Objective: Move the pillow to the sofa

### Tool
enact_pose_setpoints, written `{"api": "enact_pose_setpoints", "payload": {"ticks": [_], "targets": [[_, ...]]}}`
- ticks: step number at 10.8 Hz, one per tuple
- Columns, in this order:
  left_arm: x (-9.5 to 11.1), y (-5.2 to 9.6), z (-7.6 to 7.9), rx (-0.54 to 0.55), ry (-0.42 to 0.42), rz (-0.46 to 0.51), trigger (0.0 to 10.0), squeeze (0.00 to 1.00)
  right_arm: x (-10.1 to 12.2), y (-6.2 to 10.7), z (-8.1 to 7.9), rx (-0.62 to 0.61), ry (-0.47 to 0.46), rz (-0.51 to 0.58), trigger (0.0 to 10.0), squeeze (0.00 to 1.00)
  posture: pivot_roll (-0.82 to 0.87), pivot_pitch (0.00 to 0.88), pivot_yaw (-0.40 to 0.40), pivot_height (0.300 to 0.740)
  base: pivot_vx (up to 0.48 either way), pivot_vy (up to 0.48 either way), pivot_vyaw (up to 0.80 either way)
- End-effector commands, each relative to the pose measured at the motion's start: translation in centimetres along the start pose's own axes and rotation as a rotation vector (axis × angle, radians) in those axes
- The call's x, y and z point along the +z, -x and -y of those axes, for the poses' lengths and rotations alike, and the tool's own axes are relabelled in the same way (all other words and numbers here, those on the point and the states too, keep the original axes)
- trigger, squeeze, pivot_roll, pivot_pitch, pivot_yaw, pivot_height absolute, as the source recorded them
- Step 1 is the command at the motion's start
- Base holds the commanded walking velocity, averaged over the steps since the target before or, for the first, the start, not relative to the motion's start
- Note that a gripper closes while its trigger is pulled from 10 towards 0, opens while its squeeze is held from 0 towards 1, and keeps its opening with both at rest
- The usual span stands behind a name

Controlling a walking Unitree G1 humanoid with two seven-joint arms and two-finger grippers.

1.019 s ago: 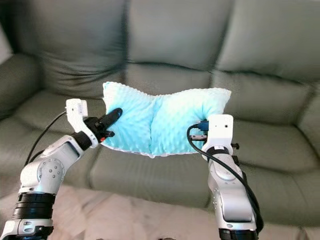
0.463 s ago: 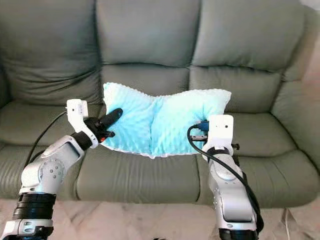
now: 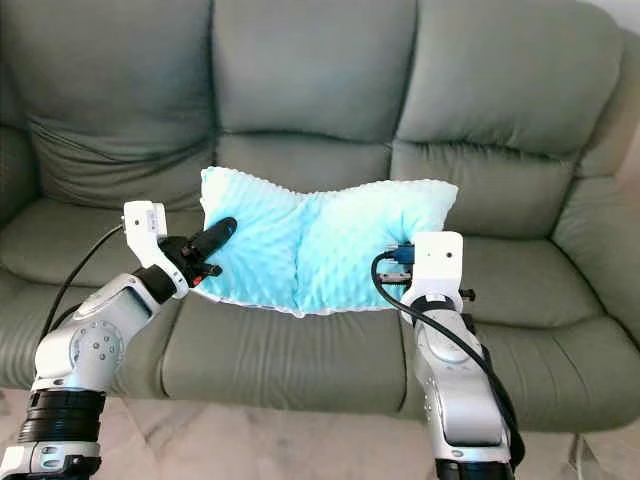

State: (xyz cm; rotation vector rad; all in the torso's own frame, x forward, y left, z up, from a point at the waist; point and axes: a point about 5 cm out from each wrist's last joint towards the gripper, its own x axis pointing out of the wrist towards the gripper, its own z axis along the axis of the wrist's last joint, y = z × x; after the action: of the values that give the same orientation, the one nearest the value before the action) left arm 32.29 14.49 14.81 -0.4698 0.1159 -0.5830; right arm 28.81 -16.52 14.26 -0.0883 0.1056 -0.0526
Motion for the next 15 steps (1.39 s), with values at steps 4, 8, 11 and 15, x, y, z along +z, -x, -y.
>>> {"api": "enact_pose_setpoints", "payload": {"ticks": [4, 8, 11, 15], "targets": [[0.2, -0.2, 0.6, -0.034, -0.011, 0.006, 10.0, 0.00, 0.2, 0.1, 0.1, -0.003, -0.002, 0.013, 10.0, 0.00, -0.13, 0.083, -0.051, 0.740, 0.333, 0.000, 0.00], [0.0, -0.2, 0.6, -0.027, 0.004, -0.001, 10.0, 0.00, 0.1, 0.1, 0.1, -0.003, 0.001, 0.008, 10.0, 0.00, -0.13, 0.088, -0.055, 0.740, 0.148, 0.000, 0.00], [-0.6, -0.1, 0.9, -0.050, 0.012, -0.038, 10.0, 0.00, 0.0, 0.2, 0.1, -0.002, 0.004, 0.004, 10.0, 0.00, -0.13, 0.090, -0.056, 0.740, 0.000, 0.000, 0.00], [-0.8, -0.2, 0.9, -0.051, 0.014, -0.056, 10.0, 0.00, 0.0, 0.2, 0.1, -0.005, 0.003, 0.001, 10.0, 0.00, -0.13, 0.090, -0.053, 0.740, 0.000, 0.000, 0.00]]}}
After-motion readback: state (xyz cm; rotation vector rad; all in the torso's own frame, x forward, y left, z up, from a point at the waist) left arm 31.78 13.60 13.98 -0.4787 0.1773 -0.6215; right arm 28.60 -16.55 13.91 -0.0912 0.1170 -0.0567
